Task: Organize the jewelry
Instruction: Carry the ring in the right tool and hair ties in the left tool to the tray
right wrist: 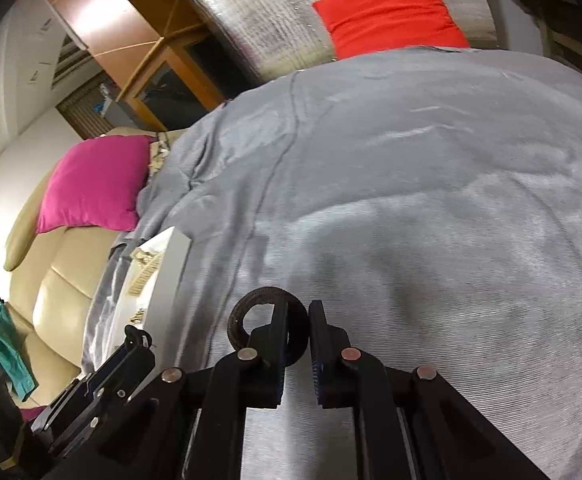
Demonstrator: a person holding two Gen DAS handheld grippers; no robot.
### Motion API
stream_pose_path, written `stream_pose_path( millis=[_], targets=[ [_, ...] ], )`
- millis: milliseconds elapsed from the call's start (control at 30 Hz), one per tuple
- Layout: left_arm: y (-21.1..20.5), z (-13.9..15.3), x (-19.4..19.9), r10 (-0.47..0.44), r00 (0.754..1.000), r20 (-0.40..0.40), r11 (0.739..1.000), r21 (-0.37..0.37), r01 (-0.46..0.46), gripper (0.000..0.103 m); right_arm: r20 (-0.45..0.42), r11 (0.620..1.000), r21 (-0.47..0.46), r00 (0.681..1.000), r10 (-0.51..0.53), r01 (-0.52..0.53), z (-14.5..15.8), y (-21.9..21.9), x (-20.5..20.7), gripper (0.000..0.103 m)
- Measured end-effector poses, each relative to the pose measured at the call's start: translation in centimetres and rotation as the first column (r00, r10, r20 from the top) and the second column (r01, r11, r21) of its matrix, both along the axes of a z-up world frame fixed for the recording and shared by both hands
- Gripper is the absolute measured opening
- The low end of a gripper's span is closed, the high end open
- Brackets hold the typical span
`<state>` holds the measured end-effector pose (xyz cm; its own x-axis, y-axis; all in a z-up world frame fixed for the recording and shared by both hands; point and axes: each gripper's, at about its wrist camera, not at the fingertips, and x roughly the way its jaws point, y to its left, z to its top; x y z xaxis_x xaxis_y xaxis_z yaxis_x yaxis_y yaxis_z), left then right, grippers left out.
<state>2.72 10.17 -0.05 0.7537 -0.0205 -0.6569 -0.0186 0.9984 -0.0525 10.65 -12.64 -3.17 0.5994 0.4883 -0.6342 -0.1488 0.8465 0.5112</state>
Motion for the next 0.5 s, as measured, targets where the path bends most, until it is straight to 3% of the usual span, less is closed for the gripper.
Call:
stream_pose_path(
  millis=[500],
  targets=[
    [3.6, 1.2, -1.8, 0.110, 0.993, 0.054, 0.993, 0.030, -0.111, 0.021, 0.068, 0.997, 0.026, 0.995, 0.068, -0.070, 1.7, 3.1, -0.7, 0.012]
  ],
)
